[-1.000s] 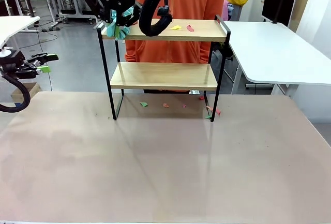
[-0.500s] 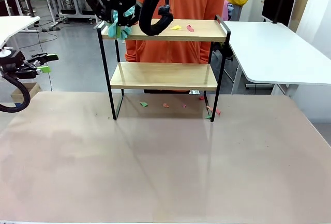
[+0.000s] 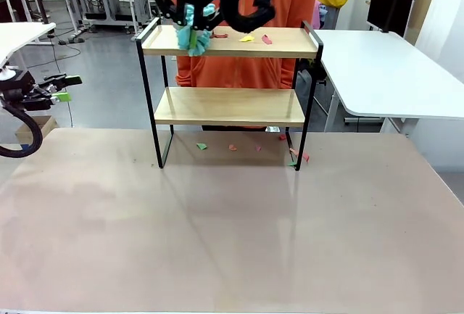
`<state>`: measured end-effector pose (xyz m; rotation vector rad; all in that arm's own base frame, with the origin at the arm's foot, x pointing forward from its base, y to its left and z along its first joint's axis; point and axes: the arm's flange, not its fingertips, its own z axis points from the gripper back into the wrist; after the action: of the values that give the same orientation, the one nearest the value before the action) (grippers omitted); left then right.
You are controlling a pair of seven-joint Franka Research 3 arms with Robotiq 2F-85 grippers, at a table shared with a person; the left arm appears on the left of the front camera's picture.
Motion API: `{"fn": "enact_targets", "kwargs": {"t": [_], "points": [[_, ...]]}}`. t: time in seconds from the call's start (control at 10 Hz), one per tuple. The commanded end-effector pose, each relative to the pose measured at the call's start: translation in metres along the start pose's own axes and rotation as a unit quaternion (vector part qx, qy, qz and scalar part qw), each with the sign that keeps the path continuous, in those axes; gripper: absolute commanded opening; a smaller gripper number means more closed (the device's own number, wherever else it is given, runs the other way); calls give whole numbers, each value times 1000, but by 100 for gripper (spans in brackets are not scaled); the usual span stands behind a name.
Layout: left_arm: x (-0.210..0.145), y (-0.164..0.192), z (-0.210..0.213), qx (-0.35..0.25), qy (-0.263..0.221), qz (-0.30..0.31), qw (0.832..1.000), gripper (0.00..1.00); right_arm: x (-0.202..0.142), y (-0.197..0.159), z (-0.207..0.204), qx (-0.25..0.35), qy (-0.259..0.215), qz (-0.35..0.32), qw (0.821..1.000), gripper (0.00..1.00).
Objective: Clean the shelf.
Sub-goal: Clean the specific section of the Shelf indicated by the human with the Duster.
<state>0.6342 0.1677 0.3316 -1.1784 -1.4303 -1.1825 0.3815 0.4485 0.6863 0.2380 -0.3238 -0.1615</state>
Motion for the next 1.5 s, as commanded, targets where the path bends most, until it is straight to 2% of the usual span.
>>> {"fn": "enact_targets", "kwargs": {"t": [0.0, 0.5, 0.7, 1.2, 1.4], "points": [[3, -2, -1, 0, 1, -7, 1000, 100, -6, -36, 5, -17, 23, 0, 1000, 13], [3, -2, -1, 0, 1, -7, 1000, 100, -9, -92, 20, -53, 39, -33, 997, 13], [3, -2, -1, 0, 1, -7, 1000, 100, -11, -115, 27, -84, 37, -47, 995, 13], [3, -2, -1, 0, 1, -7, 1000, 100, -10, -166, 61, -157, 31, -7, 987, 13], [3, -2, -1, 0, 1, -7, 1000, 100, -13, -166, 72, -168, 35, 27, 985, 13]]}}
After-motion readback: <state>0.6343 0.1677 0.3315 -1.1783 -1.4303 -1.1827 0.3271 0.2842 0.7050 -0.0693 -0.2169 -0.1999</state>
